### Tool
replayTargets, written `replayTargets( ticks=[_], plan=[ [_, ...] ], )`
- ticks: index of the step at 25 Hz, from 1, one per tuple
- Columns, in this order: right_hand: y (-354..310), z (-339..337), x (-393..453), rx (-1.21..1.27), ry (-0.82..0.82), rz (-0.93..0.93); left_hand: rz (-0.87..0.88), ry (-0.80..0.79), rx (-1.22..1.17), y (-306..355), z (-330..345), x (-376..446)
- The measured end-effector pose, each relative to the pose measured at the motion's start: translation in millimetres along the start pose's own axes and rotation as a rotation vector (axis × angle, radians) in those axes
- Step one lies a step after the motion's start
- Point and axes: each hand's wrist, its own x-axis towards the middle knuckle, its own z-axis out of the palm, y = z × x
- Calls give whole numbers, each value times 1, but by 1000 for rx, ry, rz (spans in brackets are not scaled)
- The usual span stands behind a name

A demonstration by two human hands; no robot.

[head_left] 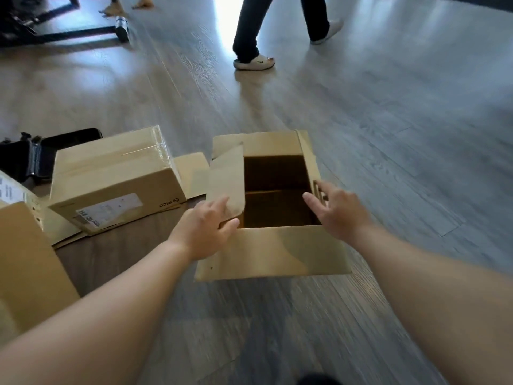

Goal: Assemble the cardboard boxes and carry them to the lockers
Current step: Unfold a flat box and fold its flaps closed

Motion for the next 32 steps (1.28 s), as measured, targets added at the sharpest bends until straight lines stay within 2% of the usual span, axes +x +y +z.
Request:
replayTargets(
  ticks=[2,4,7,11,12,15,17,20,24,26,29,32],
  plan=[
    [11,5,-6,17,-193,90,-113,-137,-25,-17,4,-3],
    [28,8,-9,-70,-317,75,-186,-234,12,-32,4,-7],
    [47,6,-8,-180,-337,81,-136,-278,168,-44,1,-13],
    [62,4,-8,-202,-331,52,-113,-242,165,-47,-1,-11],
    [68,3,-6,-162,-342,55,-111,-248,145,-51,-2,-9],
    [75,4,-2,187,-386,159,-19,-253,37,-57,-8,-8],
    [76,8,2,167,-327,147,-62,-185,-73,-54,-13,-5],
    [72,14,5,219,-175,169,-181,-163,-29,-46,-8,3],
    [63,23,8,336,-5,269,-317,-25,-314,-35,-10,10],
    [56,23,12,351,42,282,-364,40,-353,-30,-8,16],
    [47,22,14,190,67,268,-431,19,-193,-22,-3,20],
    [45,31,3,-6,-28,177,-434,-93,-23,-24,0,17]
  ],
)
